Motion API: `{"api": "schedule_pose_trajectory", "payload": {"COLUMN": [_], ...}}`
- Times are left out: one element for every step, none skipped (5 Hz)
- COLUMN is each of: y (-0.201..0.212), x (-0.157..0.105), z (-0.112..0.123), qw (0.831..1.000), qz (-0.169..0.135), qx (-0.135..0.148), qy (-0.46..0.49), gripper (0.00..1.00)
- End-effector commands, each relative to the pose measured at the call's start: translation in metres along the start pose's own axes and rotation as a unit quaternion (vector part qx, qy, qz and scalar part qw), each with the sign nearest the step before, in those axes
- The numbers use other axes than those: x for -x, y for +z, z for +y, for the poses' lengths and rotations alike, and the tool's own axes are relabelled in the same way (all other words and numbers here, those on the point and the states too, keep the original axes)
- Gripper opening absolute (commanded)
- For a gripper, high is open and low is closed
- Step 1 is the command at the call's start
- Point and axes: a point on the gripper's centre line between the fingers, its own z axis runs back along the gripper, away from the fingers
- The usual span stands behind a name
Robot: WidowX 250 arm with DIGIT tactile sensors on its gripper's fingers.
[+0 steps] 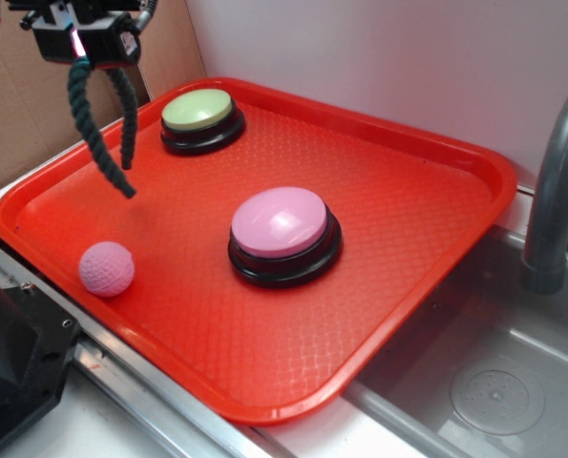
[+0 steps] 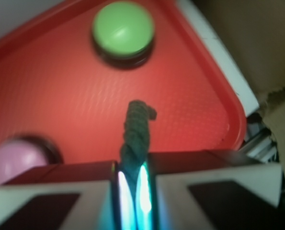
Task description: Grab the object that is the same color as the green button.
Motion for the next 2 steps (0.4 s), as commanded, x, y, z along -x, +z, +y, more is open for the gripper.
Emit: {"api": "schedule_pose_trajectory", "payload": {"y": [0.007, 0.0044], "x": [0.0104, 0.0119], "z": [0.0062, 0.0093], "qw": [0.992, 0.991], "qz": [-0.046, -0.055], "qx": [0.008, 0.006], "qy": [-0.12, -0.125], "gripper": [0.0, 0.0]}}
